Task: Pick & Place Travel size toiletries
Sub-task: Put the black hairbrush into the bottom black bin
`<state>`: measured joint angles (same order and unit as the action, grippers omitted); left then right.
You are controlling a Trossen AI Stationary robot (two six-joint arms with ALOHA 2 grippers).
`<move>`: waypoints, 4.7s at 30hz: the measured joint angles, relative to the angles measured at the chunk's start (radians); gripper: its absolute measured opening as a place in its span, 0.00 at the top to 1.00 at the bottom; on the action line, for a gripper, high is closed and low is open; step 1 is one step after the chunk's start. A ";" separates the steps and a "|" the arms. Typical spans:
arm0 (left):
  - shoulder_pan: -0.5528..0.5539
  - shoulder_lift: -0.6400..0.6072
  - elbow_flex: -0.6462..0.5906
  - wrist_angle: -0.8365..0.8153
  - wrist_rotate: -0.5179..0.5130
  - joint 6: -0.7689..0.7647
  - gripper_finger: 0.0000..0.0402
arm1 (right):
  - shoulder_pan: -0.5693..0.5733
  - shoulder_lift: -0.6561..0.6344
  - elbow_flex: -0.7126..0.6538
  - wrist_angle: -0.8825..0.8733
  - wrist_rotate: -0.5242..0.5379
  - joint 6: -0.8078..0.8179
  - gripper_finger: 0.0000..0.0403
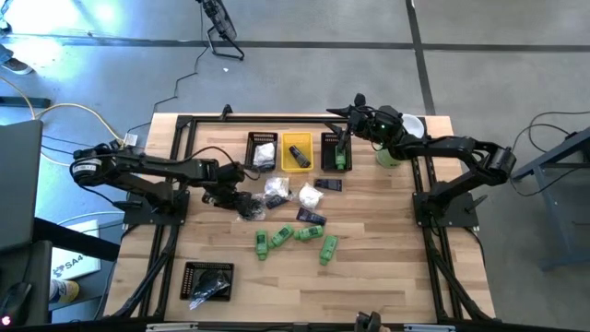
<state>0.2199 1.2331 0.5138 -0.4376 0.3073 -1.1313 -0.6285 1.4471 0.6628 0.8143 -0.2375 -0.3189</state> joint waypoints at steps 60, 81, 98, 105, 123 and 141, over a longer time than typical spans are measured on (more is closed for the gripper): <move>0.003 -0.055 -0.121 0.228 -0.090 0.023 0.58 | 0.000 0.000 0.000 0.003 0.000 0.000 0.57; 0.002 0.045 -0.123 0.458 -0.018 0.027 0.58 | 0.000 0.000 0.000 0.003 0.000 0.000 0.57; 0.002 0.064 -0.123 0.490 0.005 0.035 0.75 | 0.000 0.000 0.000 0.003 0.000 0.000 0.57; 0.002 0.064 -0.123 0.489 0.004 0.035 0.89 | 0.000 0.000 0.000 0.003 0.000 0.000 0.57; 0.002 0.064 -0.123 0.489 0.032 0.061 1.00 | 0.000 0.000 0.000 0.003 0.000 -0.001 0.57; 0.002 0.063 -0.122 0.472 0.085 0.089 1.00 | 0.000 0.000 0.000 0.003 0.000 -0.001 0.57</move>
<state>0.2218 1.2963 0.3913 0.0343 0.3922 -1.0428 -0.6285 1.4472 0.6628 0.8173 -0.2375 -0.3195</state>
